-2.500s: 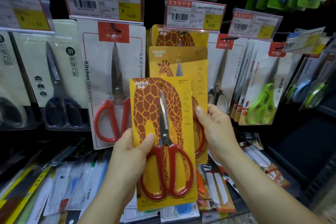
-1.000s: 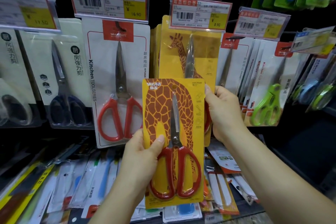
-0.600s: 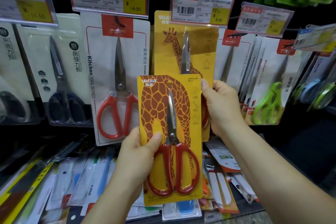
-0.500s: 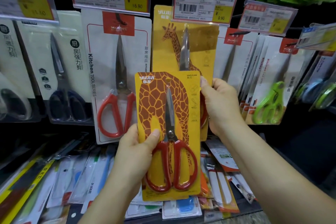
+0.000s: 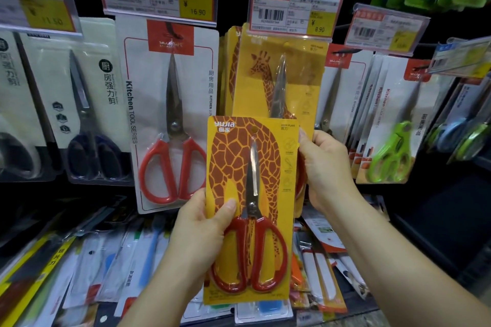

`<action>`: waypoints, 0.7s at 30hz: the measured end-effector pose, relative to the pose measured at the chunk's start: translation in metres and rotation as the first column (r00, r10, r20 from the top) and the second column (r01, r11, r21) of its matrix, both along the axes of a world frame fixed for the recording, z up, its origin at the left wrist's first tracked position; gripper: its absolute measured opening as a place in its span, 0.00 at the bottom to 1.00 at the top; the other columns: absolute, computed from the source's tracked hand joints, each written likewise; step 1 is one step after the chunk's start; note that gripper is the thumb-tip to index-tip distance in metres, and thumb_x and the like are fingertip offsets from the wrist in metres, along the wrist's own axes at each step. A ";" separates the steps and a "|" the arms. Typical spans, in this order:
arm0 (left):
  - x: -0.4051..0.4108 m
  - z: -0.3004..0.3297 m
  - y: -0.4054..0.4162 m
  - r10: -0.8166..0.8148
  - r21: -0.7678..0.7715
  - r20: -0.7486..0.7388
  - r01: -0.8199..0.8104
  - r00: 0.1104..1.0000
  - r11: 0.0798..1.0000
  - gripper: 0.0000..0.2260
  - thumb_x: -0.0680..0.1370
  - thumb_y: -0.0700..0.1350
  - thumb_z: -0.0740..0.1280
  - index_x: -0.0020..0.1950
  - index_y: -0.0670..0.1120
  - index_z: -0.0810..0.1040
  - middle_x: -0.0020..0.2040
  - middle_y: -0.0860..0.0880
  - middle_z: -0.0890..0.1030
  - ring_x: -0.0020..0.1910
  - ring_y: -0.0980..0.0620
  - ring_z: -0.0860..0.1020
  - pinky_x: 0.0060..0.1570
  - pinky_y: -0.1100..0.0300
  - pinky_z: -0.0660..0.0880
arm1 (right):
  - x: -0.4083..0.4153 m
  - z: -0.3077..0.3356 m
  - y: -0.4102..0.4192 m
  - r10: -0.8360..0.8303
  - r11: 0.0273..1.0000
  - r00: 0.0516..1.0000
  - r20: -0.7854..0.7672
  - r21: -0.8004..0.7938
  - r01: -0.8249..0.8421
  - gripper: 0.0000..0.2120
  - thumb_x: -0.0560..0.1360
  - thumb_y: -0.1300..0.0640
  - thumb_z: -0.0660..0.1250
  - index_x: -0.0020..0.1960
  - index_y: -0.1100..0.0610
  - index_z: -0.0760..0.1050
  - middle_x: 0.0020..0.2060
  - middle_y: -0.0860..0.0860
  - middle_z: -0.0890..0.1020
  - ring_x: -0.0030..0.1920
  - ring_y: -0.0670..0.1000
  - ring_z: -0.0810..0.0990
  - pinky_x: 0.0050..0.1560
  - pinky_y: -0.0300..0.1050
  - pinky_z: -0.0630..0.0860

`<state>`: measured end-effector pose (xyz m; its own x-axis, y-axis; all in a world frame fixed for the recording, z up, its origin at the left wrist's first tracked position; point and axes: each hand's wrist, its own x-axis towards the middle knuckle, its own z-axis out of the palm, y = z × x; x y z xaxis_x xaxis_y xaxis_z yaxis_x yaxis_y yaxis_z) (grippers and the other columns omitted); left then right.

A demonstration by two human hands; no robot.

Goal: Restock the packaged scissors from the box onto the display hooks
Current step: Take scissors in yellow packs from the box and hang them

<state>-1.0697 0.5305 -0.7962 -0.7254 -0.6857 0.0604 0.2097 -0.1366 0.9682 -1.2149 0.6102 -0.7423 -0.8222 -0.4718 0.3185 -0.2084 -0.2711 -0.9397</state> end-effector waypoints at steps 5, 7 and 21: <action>-0.001 0.002 -0.003 0.039 0.006 -0.032 -0.038 0.999 0.999 0.06 0.78 0.39 0.64 0.52 0.45 0.77 0.34 0.52 0.84 0.32 0.56 0.83 0.28 0.64 0.77 | 0.000 0.013 -0.006 -0.012 1.000 0.999 -0.041 -0.014 0.012 0.09 0.78 0.56 0.63 0.41 0.57 0.75 0.34 0.53 0.83 0.36 0.52 0.82 0.40 0.49 0.80; -0.001 0.004 -0.004 0.054 0.006 -0.051 -0.054 0.997 0.999 0.05 0.77 0.39 0.64 0.51 0.45 0.77 0.33 0.51 0.84 0.32 0.56 0.82 0.28 0.63 0.77 | 0.000 0.017 -0.009 -0.011 1.000 0.999 -0.046 -0.014 0.010 0.09 0.78 0.55 0.63 0.40 0.56 0.75 0.35 0.54 0.83 0.38 0.53 0.82 0.42 0.51 0.80; -0.003 0.000 -0.002 0.025 0.008 -0.022 -0.025 0.999 1.000 0.05 0.77 0.37 0.64 0.50 0.45 0.78 0.33 0.53 0.84 0.31 0.57 0.82 0.28 0.65 0.77 | -0.004 0.001 -0.001 -0.031 1.000 0.999 0.019 -0.004 0.031 0.09 0.78 0.55 0.62 0.43 0.56 0.76 0.37 0.54 0.83 0.39 0.53 0.82 0.43 0.52 0.80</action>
